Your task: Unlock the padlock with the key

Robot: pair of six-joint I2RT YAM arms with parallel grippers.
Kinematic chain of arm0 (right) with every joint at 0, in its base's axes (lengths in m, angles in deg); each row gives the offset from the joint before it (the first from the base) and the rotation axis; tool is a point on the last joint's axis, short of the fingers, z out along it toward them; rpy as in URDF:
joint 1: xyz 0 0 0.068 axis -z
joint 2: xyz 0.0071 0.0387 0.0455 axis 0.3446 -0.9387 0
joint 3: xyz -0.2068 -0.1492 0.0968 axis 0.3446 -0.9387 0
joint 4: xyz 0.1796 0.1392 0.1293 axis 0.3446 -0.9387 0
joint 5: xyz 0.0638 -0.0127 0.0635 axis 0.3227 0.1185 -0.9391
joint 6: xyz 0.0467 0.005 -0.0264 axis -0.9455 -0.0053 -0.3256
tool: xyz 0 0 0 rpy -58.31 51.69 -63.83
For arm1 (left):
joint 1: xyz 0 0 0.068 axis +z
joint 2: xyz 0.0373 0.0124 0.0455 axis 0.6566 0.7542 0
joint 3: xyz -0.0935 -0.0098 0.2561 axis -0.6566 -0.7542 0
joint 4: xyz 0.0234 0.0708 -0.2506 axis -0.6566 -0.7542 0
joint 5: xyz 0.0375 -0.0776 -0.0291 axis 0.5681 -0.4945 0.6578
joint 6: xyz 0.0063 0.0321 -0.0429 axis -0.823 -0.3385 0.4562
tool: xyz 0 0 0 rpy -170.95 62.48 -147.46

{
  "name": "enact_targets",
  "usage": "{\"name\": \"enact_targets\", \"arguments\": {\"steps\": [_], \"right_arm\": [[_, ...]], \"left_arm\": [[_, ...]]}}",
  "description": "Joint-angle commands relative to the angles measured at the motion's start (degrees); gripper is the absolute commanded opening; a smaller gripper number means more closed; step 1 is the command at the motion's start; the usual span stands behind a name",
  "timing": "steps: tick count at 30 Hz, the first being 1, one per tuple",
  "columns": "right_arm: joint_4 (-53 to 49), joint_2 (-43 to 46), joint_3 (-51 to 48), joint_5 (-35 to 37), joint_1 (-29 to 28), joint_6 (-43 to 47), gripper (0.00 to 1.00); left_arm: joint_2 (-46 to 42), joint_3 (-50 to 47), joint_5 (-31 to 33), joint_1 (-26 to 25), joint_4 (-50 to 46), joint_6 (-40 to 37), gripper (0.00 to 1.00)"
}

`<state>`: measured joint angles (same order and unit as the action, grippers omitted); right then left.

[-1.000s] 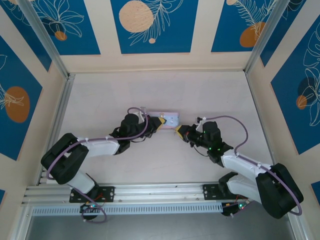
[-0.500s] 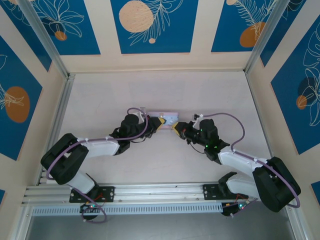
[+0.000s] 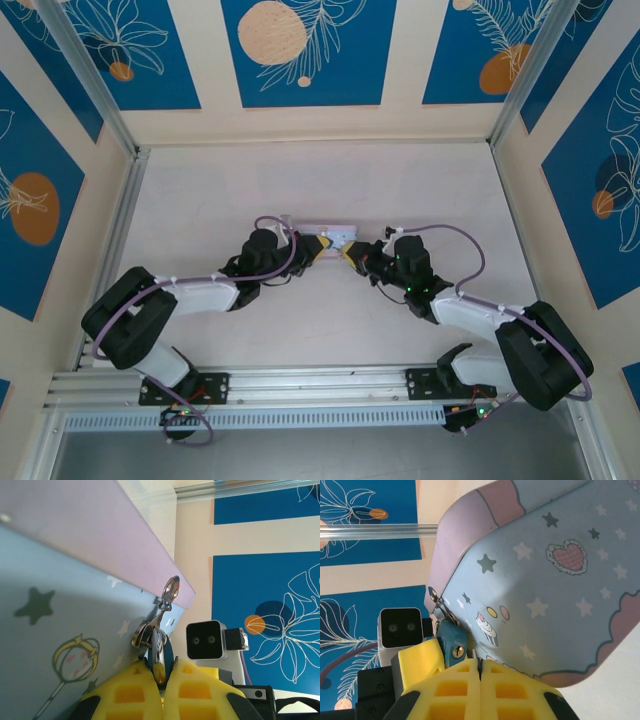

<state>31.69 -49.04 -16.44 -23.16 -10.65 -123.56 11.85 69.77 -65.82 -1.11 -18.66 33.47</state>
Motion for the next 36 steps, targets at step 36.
{"name": "enact_targets", "arguments": {"steps": [36], "right_arm": [[14.30,-10.24,2.04,2.12,-2.15,-7.86,0.00]], "left_arm": [[-0.73,0.20,1.72,-1.96,9.58,2.16,0.00]]}}
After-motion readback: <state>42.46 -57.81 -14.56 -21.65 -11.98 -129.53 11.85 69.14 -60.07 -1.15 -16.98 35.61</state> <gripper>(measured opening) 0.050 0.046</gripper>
